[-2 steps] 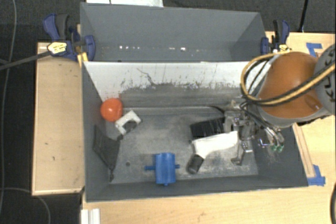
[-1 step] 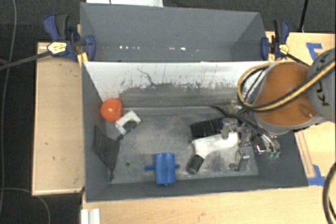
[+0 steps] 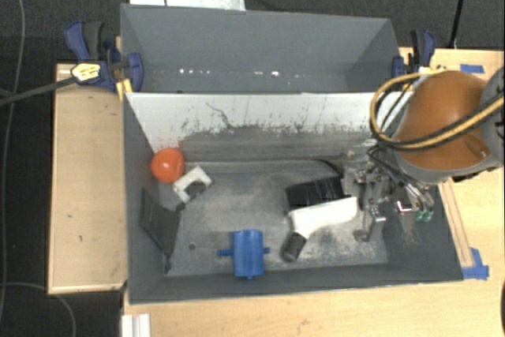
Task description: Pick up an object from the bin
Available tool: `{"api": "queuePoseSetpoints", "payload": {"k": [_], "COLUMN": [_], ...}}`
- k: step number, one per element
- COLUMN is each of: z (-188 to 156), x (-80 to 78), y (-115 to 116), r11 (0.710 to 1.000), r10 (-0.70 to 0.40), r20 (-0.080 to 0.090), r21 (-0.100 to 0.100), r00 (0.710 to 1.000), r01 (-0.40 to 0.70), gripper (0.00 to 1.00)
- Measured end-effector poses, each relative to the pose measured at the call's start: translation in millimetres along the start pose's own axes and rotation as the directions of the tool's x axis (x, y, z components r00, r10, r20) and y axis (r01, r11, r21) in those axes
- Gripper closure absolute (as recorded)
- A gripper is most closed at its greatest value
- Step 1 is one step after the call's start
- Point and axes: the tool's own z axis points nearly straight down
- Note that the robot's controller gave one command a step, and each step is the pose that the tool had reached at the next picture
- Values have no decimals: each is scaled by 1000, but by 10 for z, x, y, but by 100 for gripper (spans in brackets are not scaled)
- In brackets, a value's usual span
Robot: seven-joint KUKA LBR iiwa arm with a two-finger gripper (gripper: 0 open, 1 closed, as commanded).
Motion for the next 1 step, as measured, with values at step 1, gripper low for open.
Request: {"api": "queuePoseSetpoints", "payload": {"k": [1], "z": [688], "x": [-62], "y": [-26], "r11": [1000], "r10": [27], "r20": [-4], "r21": [-1], "r00": [1000], "r01": [-27], "gripper": [0]}}
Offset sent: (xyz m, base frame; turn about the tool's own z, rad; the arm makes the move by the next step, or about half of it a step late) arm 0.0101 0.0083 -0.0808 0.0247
